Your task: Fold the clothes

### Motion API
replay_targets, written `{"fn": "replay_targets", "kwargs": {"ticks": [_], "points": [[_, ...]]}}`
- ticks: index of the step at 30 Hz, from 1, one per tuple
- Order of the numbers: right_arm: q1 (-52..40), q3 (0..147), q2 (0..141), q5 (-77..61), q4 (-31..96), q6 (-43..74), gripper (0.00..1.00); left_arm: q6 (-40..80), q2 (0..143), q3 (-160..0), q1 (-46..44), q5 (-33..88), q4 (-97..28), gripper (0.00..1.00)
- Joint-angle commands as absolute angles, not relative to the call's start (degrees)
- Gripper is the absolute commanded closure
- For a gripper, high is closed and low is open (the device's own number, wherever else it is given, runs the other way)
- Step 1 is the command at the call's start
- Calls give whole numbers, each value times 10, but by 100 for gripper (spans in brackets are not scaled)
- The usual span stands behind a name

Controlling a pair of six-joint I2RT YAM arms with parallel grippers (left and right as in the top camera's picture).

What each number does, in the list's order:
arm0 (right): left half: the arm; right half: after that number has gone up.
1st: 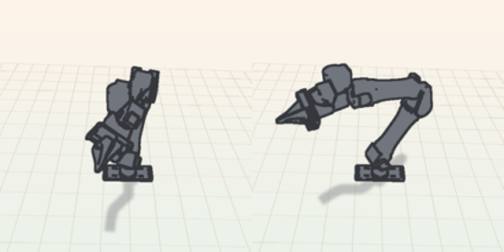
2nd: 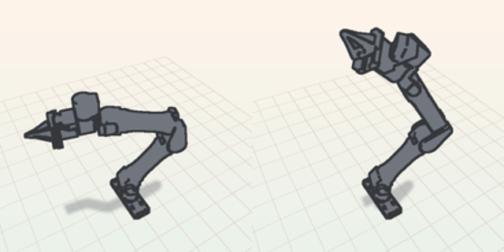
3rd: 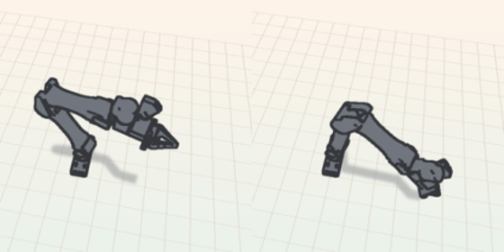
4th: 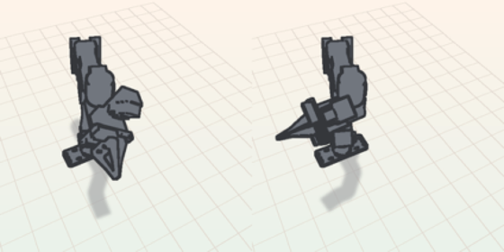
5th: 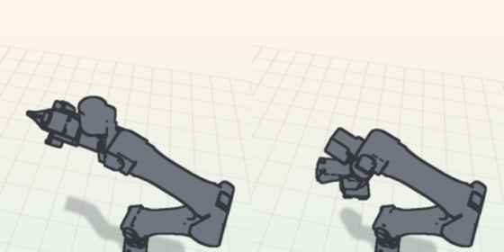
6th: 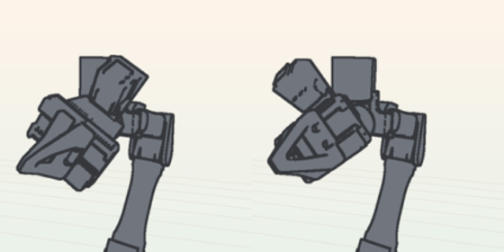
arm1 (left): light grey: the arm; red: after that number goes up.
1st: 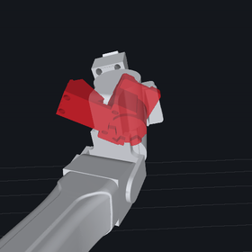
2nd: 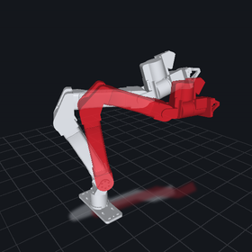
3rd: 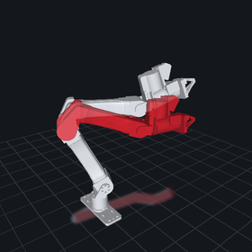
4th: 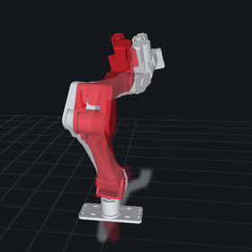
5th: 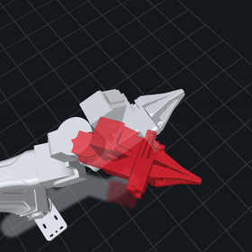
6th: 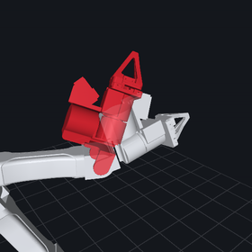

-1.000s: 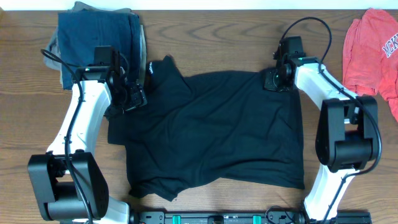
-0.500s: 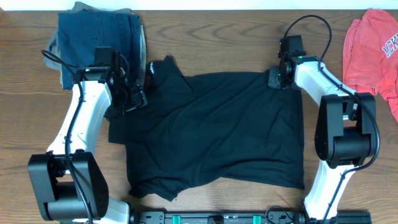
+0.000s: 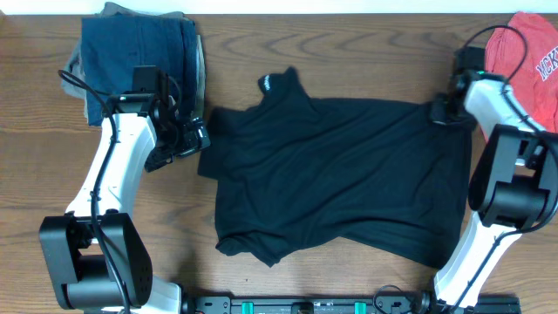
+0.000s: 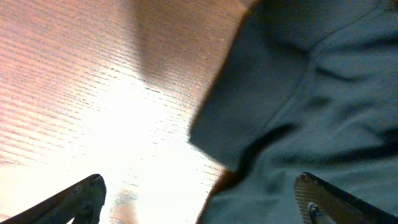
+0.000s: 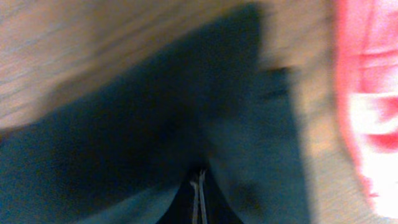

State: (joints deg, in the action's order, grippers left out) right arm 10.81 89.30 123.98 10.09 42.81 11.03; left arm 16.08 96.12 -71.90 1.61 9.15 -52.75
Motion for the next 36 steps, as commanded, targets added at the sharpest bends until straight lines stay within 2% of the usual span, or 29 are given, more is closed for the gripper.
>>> {"fn": "replay_targets", "kwargs": {"ticks": [1, 4, 7, 8, 9, 11, 15, 21, 25, 28, 31, 36], "points": [[127, 990, 1247, 120, 483, 103, 99, 158, 963, -714, 15, 101, -531, 1], [135, 1090, 1247, 108, 575, 123, 96, 158, 964, -714, 15, 101, -533, 0], [135, 1183, 1247, 46, 671, 132, 80, 158, 964, -714, 15, 101, -538, 0], [135, 1207, 1247, 17, 700, 133, 79, 158, 964, -714, 15, 101, -538, 0], [134, 1232, 1247, -27, 734, 132, 81, 158, 964, -714, 15, 101, -539, 0], [132, 1266, 1246, -106, 795, 132, 99, 158, 964, -714, 15, 101, -540, 0], [117, 1278, 1236, -189, 893, 102, 99, 158, 963, -714, 15, 101, -544, 0], [75, 1276, 1227, -137, 974, 93, 99, 158, 964, -714, 15, 101, -547, 0], [49, 1231, 1181, -129, 973, 97, 99, 158, 964, -714, 15, 101, -555, 0], [30, 1161, 1120, -52, 971, 146, 99, 157, 964, -714, 15, 101, -560, 0], [16, 1061, 1040, 18, 950, 205, 99, 158, 964, -714, 15, 101, -559, 0], [22, 856, 886, 21, 861, 255, 99, 158, 964, -714, 15, 101, -559, 0]]}}
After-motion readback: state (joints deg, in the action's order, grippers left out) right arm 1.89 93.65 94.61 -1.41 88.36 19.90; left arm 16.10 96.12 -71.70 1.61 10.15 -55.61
